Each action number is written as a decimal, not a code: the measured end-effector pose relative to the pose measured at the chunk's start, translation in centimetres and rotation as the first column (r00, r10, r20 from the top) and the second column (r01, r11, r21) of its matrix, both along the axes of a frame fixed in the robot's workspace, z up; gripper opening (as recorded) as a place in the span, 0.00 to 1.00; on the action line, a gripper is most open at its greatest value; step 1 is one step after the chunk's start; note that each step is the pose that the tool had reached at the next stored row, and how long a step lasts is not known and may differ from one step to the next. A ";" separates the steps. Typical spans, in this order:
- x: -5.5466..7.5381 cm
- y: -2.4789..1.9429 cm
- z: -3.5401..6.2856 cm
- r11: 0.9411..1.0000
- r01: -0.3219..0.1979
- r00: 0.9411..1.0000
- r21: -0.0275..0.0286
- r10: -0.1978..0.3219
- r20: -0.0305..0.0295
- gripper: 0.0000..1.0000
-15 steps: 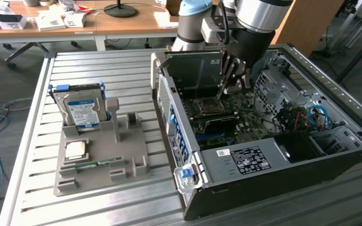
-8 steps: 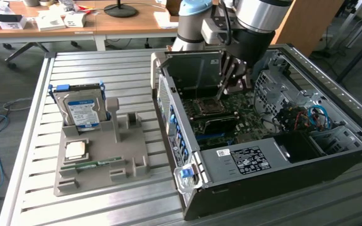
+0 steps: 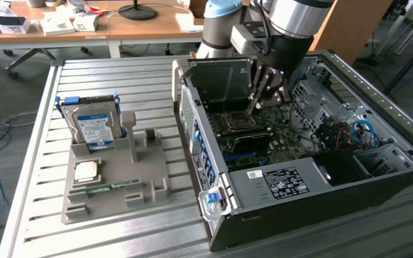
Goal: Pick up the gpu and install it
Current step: 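Press down on the gpu until it lock into place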
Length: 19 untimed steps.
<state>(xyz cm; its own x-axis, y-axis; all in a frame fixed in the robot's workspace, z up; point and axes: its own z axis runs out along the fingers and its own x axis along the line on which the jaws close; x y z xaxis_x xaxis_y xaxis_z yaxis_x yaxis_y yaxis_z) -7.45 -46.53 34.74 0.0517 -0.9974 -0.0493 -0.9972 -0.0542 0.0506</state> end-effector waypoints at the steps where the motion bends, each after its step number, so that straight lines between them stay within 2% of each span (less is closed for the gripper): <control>1: 0.0 0.00 -0.01 1.000 -0.008 1.000 0.000 0.008 0.002 0.11; 6: 0.0 0.00 -0.03 1.000 -0.014 1.000 0.000 0.014 0.003 0.11; 11: -0.1 0.02 -0.12 0.999 0.035 0.999 0.000 -0.035 0.003 0.11; 12: -0.1 0.02 -0.12 0.999 0.036 0.999 0.001 -0.036 0.006 0.11; 13: -0.2 0.02 -0.14 0.999 0.035 0.999 0.002 -0.035 0.011 0.11; 16: -0.5 0.03 -0.29 0.999 0.035 0.999 0.003 -0.035 0.036 0.11; 17: -0.6 0.03 -0.36 0.999 0.035 0.998 0.003 -0.035 0.042 0.11; 19: -0.6 0.02 -0.46 0.999 0.035 0.998 0.003 -0.035 0.044 0.11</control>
